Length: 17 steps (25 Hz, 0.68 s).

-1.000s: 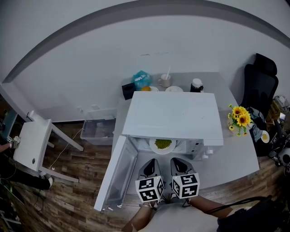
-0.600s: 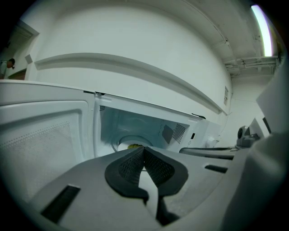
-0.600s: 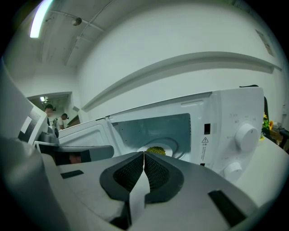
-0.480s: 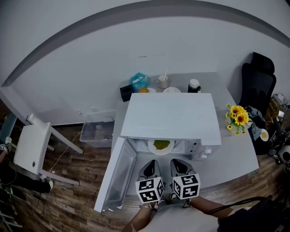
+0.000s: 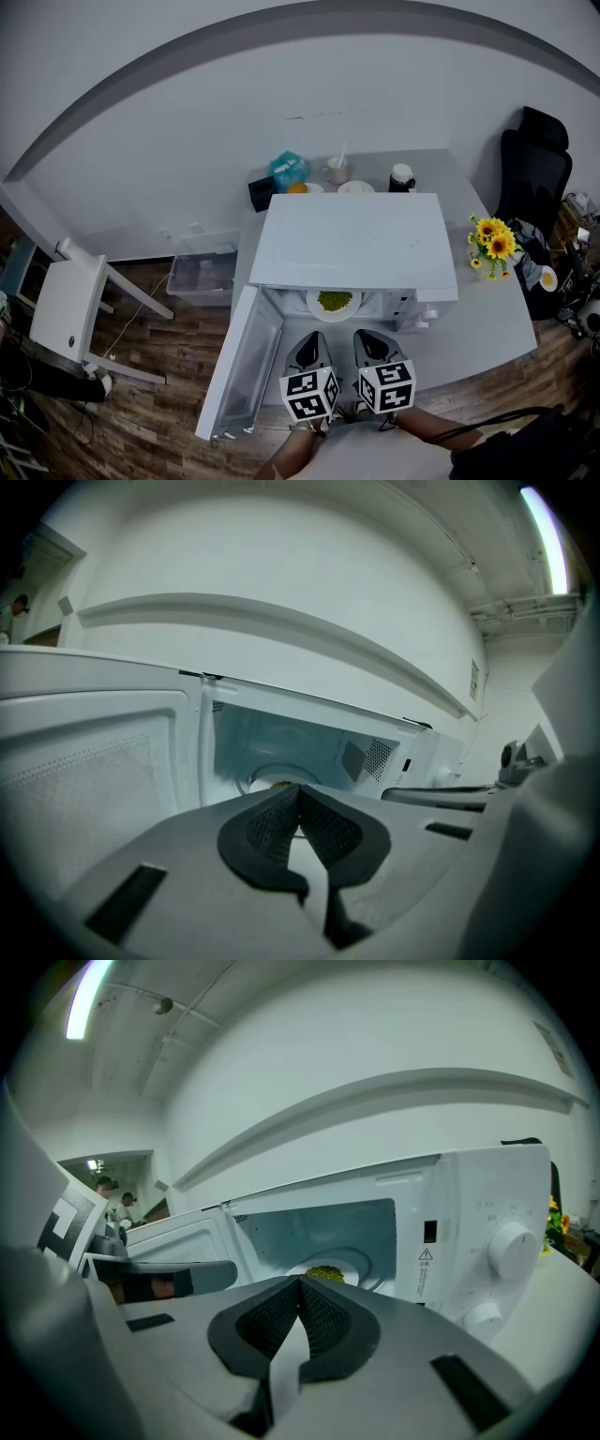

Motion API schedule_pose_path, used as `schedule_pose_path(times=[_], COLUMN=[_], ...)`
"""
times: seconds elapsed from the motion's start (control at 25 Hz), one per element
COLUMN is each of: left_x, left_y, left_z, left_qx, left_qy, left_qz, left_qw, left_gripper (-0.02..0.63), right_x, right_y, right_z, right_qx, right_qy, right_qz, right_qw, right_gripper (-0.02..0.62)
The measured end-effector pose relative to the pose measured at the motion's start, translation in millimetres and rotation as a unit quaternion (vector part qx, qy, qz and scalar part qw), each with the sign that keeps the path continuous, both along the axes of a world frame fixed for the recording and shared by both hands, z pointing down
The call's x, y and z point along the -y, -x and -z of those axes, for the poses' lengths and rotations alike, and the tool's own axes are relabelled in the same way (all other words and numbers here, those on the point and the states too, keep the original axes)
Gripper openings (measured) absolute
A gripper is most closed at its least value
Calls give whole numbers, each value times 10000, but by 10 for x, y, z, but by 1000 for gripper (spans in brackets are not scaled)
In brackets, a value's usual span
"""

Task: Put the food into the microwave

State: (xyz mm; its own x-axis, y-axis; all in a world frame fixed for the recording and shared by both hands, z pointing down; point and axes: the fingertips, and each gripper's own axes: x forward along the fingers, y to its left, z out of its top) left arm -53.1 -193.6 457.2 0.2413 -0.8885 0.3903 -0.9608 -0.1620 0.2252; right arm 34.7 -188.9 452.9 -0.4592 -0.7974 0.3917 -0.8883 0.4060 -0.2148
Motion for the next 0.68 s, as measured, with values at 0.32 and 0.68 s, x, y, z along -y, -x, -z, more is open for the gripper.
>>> schedule_pose_path(times=[0.32,0.68], left_x=[25,51], left_y=[58,57], left_z=[17,24], left_qx=[31,82], left_qy=[-29,-54], left_qz=[73,92], left_qw=[10000,9999], left_gripper=[3,3], right_x=[44,81], right_y=[22,-16], right_z=[16,31], right_qx=[-10,-80], right_qy=[-44,-99], right_qz=[13,-53], right_qw=[10000,9999], right_gripper=[15,15])
